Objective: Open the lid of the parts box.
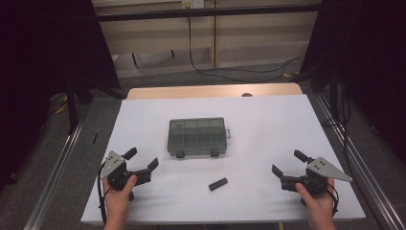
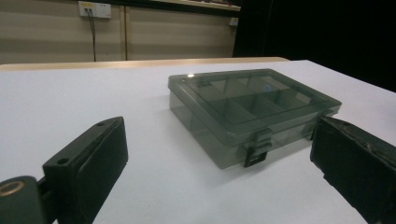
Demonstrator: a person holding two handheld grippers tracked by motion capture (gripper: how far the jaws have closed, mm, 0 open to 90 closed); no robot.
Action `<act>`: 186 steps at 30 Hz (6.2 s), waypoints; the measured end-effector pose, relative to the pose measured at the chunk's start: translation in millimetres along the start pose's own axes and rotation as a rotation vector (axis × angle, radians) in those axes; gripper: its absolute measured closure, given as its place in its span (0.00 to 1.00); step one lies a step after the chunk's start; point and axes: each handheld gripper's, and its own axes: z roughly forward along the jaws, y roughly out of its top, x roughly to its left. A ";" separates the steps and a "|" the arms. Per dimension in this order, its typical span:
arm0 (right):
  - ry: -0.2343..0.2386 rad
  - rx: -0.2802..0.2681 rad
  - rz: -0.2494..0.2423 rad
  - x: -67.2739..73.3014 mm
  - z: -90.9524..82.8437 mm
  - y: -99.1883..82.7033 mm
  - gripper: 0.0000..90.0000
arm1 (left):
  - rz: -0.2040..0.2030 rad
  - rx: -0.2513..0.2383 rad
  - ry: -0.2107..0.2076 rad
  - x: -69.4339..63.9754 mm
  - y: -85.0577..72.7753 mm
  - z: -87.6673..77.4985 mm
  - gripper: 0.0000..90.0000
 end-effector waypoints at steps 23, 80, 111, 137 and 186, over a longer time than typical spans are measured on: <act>0.013 0.037 -0.057 8.1 21.3 10.2 0.02 | 0.021 0.051 -0.011 2.9 2.6 20.5 0.04; 0.125 0.173 -0.105 48.1 106.4 29.2 0.27 | 0.015 0.200 -0.024 -1.3 9.0 47.9 0.30; 0.181 0.239 -0.070 46.5 134.7 42.5 0.92 | 0.007 0.272 -0.029 7.9 25.0 61.3 0.88; 0.260 0.391 -0.133 63.8 143.5 30.4 1.00 | 0.076 0.391 -0.072 -0.4 14.1 69.0 1.00; 0.280 0.320 -0.091 63.2 142.3 33.7 1.00 | 0.031 0.389 -0.106 -2.3 14.9 69.0 0.98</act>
